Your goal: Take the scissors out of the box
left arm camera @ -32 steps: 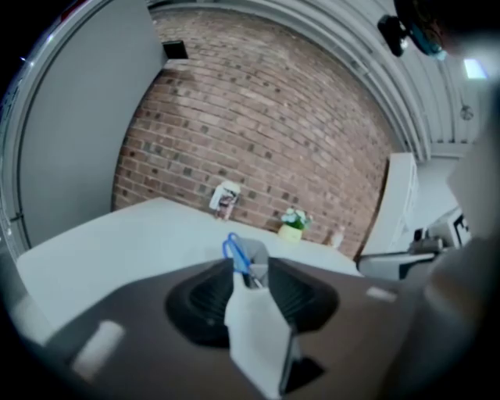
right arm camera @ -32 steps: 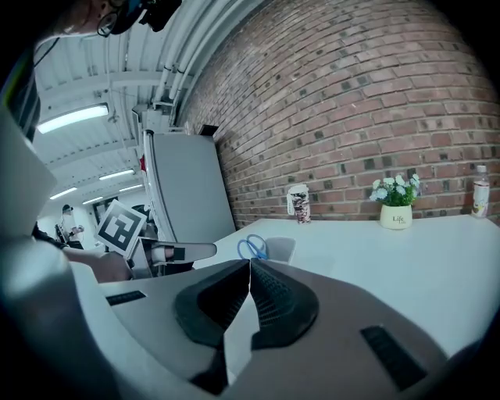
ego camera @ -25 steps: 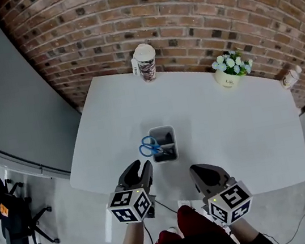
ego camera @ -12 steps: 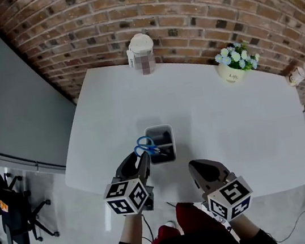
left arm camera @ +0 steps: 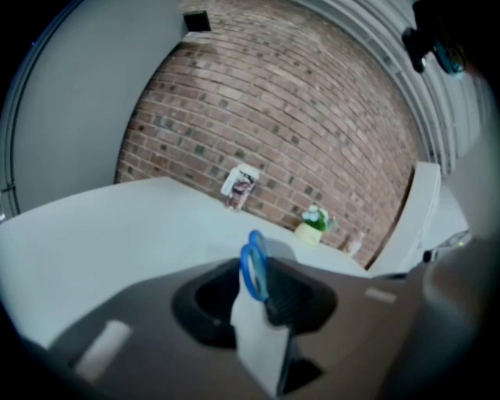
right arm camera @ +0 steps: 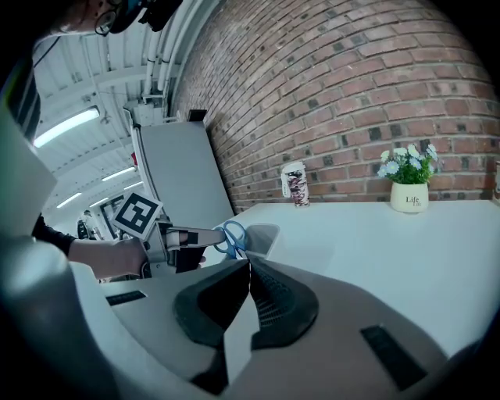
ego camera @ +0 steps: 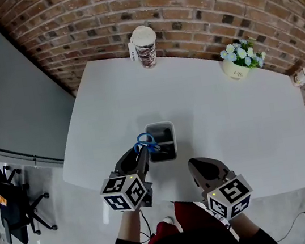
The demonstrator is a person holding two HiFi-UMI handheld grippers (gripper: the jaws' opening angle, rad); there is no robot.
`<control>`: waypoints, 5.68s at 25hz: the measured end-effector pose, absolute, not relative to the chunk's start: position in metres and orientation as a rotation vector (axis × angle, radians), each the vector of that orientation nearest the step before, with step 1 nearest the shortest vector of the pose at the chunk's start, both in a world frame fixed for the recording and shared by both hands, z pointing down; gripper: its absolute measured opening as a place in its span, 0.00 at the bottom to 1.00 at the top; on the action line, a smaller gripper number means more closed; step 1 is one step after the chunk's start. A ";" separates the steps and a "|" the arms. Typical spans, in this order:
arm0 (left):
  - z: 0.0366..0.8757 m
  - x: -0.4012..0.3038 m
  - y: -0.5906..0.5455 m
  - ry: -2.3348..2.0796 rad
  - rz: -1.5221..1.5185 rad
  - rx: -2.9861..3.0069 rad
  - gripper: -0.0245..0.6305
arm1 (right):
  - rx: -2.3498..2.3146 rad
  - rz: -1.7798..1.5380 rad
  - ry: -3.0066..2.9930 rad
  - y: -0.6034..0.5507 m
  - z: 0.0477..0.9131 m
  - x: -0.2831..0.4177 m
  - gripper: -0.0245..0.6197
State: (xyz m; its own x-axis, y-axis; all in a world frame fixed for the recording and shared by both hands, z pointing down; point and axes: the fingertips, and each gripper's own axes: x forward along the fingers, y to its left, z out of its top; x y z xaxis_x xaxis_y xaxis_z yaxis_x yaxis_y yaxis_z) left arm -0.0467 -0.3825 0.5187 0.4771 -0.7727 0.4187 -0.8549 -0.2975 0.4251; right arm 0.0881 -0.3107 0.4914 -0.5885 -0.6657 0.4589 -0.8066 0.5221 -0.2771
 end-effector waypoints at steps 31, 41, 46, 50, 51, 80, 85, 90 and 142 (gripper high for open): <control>0.482 -0.016 -0.368 -1.284 0.112 2.244 0.08 | 1.249 0.650 -2.490 -0.296 0.480 0.091 0.05; 0.456 -0.022 -0.359 -1.370 0.063 2.301 0.08 | 1.229 0.620 -2.514 -0.289 0.473 0.087 0.05; 0.435 -0.031 -0.354 -1.417 0.023 2.319 0.08 | 1.208 0.601 -2.536 -0.289 0.467 0.083 0.05; 0.420 -0.042 -0.349 -1.453 -0.026 2.310 0.08 | 1.175 0.580 -2.562 -0.289 0.461 0.073 0.05; 0.417 -0.046 -0.349 -1.464 -0.034 2.307 0.08 | 1.165 0.574 -2.571 -0.290 0.459 0.070 0.05; 0.388 -0.179 -0.269 -1.844 -0.125 2.111 0.08 | 0.829 0.445 -2.718 -0.262 0.434 -0.035 0.05; 0.389 -0.202 -0.247 -1.890 -0.135 2.073 0.08 | 0.781 0.419 -2.731 -0.247 0.431 -0.054 0.05; 0.391 -0.223 -0.227 -1.923 -0.141 2.041 0.08 | 0.757 0.410 -2.732 -0.234 0.431 -0.069 0.05; 0.439 -0.297 -0.015 -2.045 -0.029 1.882 0.08 | 0.510 0.291 -2.725 -0.047 0.444 -0.164 0.05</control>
